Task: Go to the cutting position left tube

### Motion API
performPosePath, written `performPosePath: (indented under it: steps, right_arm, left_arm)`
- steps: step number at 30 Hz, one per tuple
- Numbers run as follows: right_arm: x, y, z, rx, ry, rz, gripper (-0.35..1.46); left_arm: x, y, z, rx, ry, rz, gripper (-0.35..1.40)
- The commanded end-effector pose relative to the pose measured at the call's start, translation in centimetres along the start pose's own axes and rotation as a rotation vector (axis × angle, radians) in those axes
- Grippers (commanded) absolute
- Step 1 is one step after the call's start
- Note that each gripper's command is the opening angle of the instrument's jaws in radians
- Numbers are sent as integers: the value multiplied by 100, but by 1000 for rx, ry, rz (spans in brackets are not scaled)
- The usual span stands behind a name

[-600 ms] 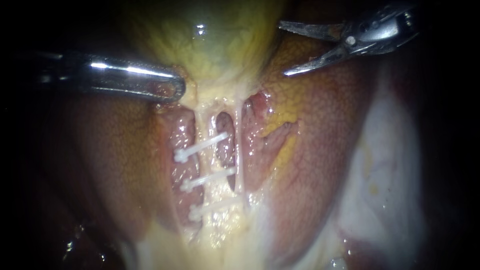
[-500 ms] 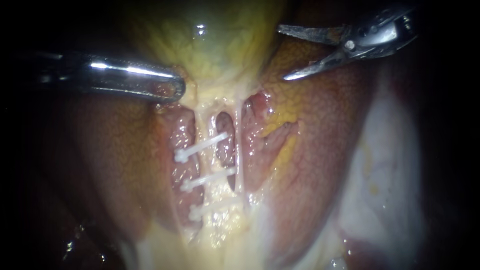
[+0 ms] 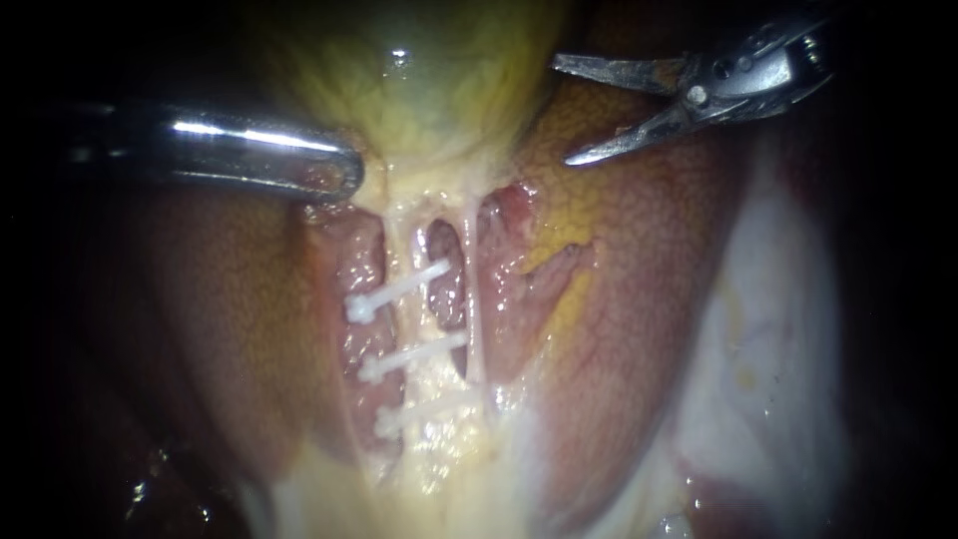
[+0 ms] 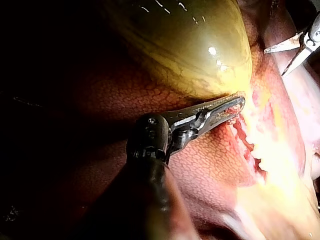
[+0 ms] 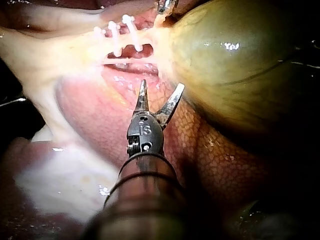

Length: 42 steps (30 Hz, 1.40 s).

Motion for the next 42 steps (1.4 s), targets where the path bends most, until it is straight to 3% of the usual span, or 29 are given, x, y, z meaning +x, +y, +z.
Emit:
performPosePath:
  steps: [1, 6, 18, 30, 42]
  right_arm:
    - [0, 0, 0, 0, 0, 0, 136]
    - [0, 0, 1, 5, 3, 0, 136]
    - [3, -7, 8, 51, 39, -8, 136]
    - [15, -34, 28, 163, 105, 124, 136]
    - [10, -70, 62, 270, 128, 194, 136]
  left_arm:
    - [-3, -1, -5, -6, 0, -5, -35]
    - [-15, -6, -25, -17, -13, -8, -35]
    - [-12, -7, -25, -19, -14, -7, -35]
    - [-12, -6, -25, -19, -14, -7, -35]
    - [-11, -7, -25, -19, -14, -7, -35]
